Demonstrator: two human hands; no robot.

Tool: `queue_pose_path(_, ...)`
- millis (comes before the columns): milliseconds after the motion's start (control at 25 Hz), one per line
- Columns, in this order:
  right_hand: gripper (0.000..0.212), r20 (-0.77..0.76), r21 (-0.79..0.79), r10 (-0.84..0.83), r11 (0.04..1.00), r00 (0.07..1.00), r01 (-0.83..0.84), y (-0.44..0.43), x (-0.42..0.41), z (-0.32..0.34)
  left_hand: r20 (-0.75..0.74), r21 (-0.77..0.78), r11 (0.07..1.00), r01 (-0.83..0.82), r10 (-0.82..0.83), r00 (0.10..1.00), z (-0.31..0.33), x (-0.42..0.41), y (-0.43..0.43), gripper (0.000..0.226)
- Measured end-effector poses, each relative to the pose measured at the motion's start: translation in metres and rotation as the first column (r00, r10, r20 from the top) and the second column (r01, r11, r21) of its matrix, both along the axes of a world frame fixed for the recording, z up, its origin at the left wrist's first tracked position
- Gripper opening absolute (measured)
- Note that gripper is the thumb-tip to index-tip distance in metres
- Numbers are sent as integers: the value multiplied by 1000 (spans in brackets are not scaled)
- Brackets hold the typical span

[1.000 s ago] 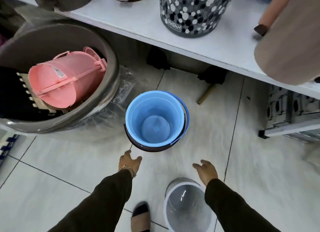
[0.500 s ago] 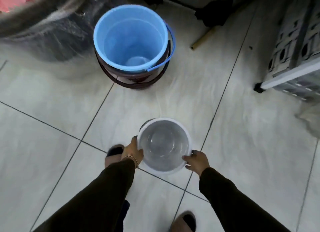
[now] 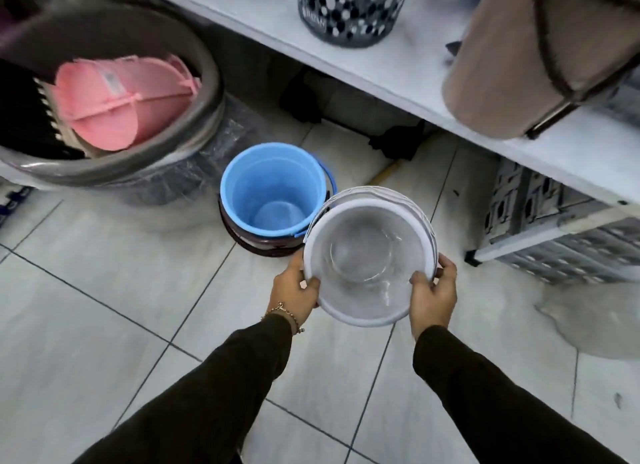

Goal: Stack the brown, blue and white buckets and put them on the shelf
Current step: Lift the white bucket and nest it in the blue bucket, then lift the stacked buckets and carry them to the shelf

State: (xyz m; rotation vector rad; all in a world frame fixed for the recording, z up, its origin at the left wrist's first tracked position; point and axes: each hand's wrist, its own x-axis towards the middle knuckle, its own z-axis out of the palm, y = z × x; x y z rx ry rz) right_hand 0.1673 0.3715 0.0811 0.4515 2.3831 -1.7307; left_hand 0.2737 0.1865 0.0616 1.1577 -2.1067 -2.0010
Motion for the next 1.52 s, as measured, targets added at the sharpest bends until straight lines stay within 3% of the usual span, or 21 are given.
queue_pose_path(200, 51, -35, -22, 184, 983, 982, -184, -99, -70, 66, -110, -17, 988, -152, 150, 983, 64, -51, -104, 49)
queue_pose_path(400, 56, 119, -103, 263, 962, 957, -252, -195, -93, 24, -33, -66, 968, -244, 242, 970, 33, -71, -206, 46)
queue_pose_path(560, 57, 207, -22, 247, 969, 947, -248, -240, -92, -46, 162, -156, 972, -175, 200, 966, -33, -79, -253, 45)
queue_pose_path(640, 57, 244, 18, 235, 969, 941, -246, -243, -87, -68, 317, -276, 960, -52, 143, 938, -57, -78, -262, 45)
queue_pose_path(760, 57, 230, 284, 318, 882, 920, -376, -243, -84, -98, 420, -406, 903, 141, 47, 906, -87, -81, -269, 62)
queue_pose_path(840, 77, 218, 445, 337, 801, 916, -401, -244, -83, -113, 365, -350, 930, 111, 26, 931, -103, -86, -269, 85)
queue_pose_path(960, 117, 206, 468, 236, 829, 950, -307, -244, -87, -130, 452, -178, 984, 34, 51, 891, -126, -94, -276, 99)
queue_pose_path(1040, 126, 318, 437, 173, 846, 932, -306, -238, -92, -140, 500, -84, 995, 48, 0, 866, -139, -94, -283, 80)
queue_pose_path(1160, 138, 471, 349, 162, 869, 867, -352, -228, -96, -152, 471, -120, 992, 42, 20, 882, -150, -93, -288, 50)
queue_pose_path(1240, 129, 519, 235, 170, 914, 837, -332, -225, -97, -152, 475, -198, 977, 81, 24, 880, -148, -93, -288, 42)
queue_pose_path(1400, 60, 569, 11, 157, 980, 808, -198, -217, -79, -144, 505, -264, 951, 157, -2, 863, -139, -84, -286, 39)
queue_pose_path(1520, 50, 492, -18, 113, 993, 863, -119, -208, -46, -127, 485, -283, 948, 142, 13, 875, -121, -58, -275, 37)
